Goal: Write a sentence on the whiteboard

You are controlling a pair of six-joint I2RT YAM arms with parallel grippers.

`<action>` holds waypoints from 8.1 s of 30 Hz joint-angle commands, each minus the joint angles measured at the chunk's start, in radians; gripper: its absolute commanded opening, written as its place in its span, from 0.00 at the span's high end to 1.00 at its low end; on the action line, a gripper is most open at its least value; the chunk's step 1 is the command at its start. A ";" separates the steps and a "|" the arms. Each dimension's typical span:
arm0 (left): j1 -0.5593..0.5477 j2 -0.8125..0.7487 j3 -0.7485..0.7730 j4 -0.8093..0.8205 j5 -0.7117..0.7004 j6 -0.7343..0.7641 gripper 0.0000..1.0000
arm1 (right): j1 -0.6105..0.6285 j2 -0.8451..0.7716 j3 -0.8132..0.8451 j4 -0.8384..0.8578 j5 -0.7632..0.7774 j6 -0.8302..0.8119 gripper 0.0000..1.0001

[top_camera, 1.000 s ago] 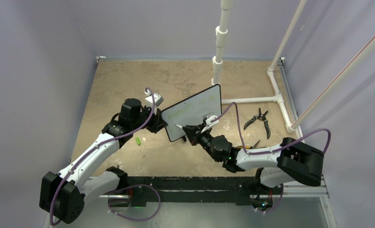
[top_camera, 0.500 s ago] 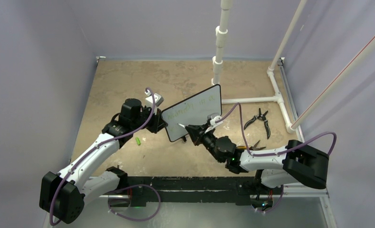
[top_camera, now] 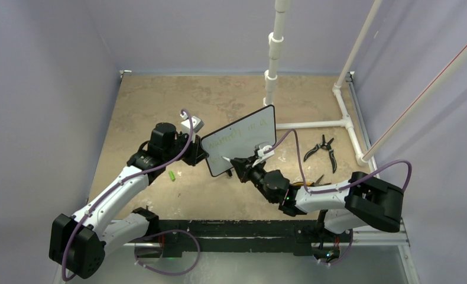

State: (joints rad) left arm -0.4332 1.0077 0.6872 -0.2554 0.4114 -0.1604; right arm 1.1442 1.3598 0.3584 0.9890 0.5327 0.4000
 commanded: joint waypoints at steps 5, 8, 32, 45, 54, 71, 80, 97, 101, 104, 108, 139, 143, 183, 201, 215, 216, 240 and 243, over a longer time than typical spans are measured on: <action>0.001 -0.012 0.023 0.018 -0.011 0.015 1.00 | -0.004 0.019 0.033 -0.017 0.043 0.000 1.00; 0.001 -0.013 0.023 0.018 -0.010 0.015 1.00 | -0.004 0.026 0.029 -0.028 0.040 0.005 1.00; 0.001 -0.011 0.025 0.016 -0.013 0.018 1.00 | -0.003 0.011 0.046 0.018 0.044 -0.001 1.00; 0.001 -0.010 0.025 0.016 -0.011 0.017 1.00 | -0.003 0.009 0.061 0.051 0.065 -0.030 1.00; 0.001 -0.008 0.025 0.016 -0.010 0.017 1.00 | -0.003 -0.008 0.045 0.021 0.129 -0.003 1.00; 0.001 -0.014 0.023 0.016 -0.010 0.015 1.00 | -0.003 -0.006 0.002 -0.040 0.113 0.056 1.00; 0.001 -0.014 0.023 0.015 -0.013 0.016 1.00 | -0.001 -0.010 -0.018 -0.058 0.105 0.079 1.00; 0.001 -0.018 0.024 0.014 -0.016 0.014 1.00 | -0.008 -0.070 -0.001 -0.022 0.086 0.027 1.00; 0.001 -0.020 0.022 0.013 -0.016 0.015 1.00 | -0.013 -0.041 0.015 -0.013 0.085 0.022 1.00; 0.001 -0.023 0.021 0.013 -0.018 0.015 1.00 | -0.020 -0.036 0.018 -0.002 0.087 0.017 1.00; 0.001 -0.023 0.022 0.013 -0.018 0.014 1.00 | -0.030 -0.028 0.028 0.010 0.086 0.002 1.00; 0.001 -0.021 0.022 0.014 -0.014 0.018 1.00 | -0.029 0.007 0.008 -0.064 0.073 0.043 1.00; 0.001 -0.021 0.023 0.014 -0.013 0.017 1.00 | -0.031 0.007 0.038 -0.055 0.082 -0.001 1.00; 0.001 -0.029 0.022 0.012 -0.016 0.016 1.00 | -0.030 0.006 0.027 -0.059 0.079 0.023 1.00; 0.001 -0.028 0.022 0.011 -0.020 0.016 1.00 | -0.030 0.025 0.029 -0.145 0.152 0.083 1.00; 0.001 -0.029 0.021 0.011 -0.019 0.015 1.00 | -0.029 -0.086 -0.050 0.022 0.041 -0.039 1.00; 0.001 -0.029 0.021 0.011 -0.018 0.014 1.00 | -0.030 -0.085 -0.049 0.032 0.025 -0.048 1.00; 0.001 -0.023 0.023 0.013 -0.014 0.018 1.00 | -0.030 0.016 0.035 0.081 -0.010 -0.076 1.00; 0.001 -0.024 0.023 0.013 -0.015 0.018 1.00 | -0.030 0.029 0.044 0.069 -0.016 -0.077 1.00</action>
State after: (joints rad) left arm -0.4324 0.9981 0.6872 -0.2569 0.3855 -0.1600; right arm 1.1172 1.3727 0.3611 1.0245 0.5278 0.3393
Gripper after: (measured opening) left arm 0.088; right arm 0.112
